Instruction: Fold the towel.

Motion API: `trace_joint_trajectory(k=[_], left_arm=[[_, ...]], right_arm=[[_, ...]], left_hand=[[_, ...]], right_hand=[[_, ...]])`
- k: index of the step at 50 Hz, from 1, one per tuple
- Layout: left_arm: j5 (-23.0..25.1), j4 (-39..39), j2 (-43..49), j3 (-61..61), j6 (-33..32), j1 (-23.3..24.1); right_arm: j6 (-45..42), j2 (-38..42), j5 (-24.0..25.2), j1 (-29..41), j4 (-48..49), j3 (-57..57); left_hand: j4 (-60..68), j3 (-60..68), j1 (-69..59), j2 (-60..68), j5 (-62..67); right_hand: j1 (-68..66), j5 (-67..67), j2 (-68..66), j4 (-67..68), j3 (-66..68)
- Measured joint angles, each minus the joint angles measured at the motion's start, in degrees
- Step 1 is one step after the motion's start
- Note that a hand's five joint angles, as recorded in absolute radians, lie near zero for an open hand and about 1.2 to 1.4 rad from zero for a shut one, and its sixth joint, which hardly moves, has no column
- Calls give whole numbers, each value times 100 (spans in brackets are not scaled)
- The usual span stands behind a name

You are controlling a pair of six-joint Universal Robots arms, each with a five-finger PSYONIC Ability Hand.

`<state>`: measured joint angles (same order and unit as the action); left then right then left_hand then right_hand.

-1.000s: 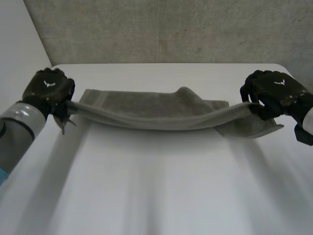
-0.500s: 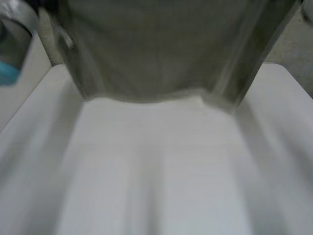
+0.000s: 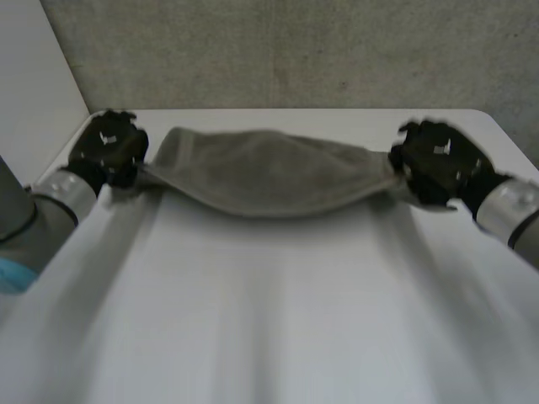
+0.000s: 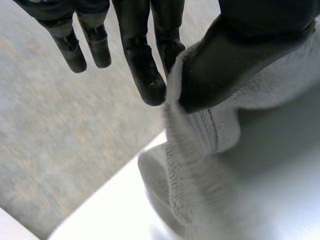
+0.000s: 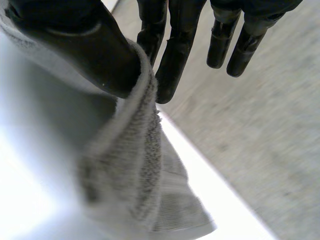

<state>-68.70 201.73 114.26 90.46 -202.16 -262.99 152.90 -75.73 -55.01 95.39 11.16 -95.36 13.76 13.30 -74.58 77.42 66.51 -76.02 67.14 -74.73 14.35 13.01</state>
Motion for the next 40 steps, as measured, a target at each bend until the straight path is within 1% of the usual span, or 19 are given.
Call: trace_joint_trajectory(k=[6, 10, 13, 18, 23, 28, 31, 33, 36, 40], left_arm=[[-25, 323, 53, 672, -356, -11], [-36, 326, -14, 848, -429, -11], [-39, 230, -193, 942, -439, -12], [-43, -98, -823, 1081, -418, -75], [-37, -550, -1674, 1262, -400, -227], [-24, -759, -2181, 1362, -390, -315], [-21, -784, -2222, 1355, -392, -325], [-22, -781, -2080, 1293, -399, -312], [-26, -777, -1647, 1073, -414, -267], [-46, -790, -672, 425, -441, -136]], right_arm=[[-480, 28, 298, -226, 16, -816], [-644, 9, 342, -337, -25, -989], [-674, -177, 329, -440, -109, -995], [-640, -903, 340, -689, -564, -903], [-618, -1692, 509, -1024, -1303, -749], [-617, -1963, 702, -1320, -1736, -527], [-620, -1832, 751, -1400, -1820, -376], [-624, -1594, 753, -1424, -1845, -226], [-629, -1122, 706, -1389, -1848, 63], [-634, -241, 496, -1111, -1826, 680]], left_hand=[[0, 0, 0, 0, 0], [0, 0, 0, 0, 0], [0, 0, 0, 0, 0], [0, 0, 0, 0, 0], [0, 0, 0, 0, 0], [0, 0, 0, 0, 0], [0, 0, 0, 0, 0], [0, 0, 0, 0, 0], [0, 0, 0, 0, 5], [0, 0, 0, 0, 44]], right_hand=[[0, 0, 0, 0, 0], [0, 0, 0, 0, 0], [0, 0, 0, 0, 0], [0, 0, 0, 0, 0], [0, 0, 0, 0, 0], [0, 0, 0, 0, 0], [0, 0, 0, 0, 0], [0, 0, 0, 0, 0], [0, 0, 0, 0, 0], [0, 1, 0, 0, 0]])
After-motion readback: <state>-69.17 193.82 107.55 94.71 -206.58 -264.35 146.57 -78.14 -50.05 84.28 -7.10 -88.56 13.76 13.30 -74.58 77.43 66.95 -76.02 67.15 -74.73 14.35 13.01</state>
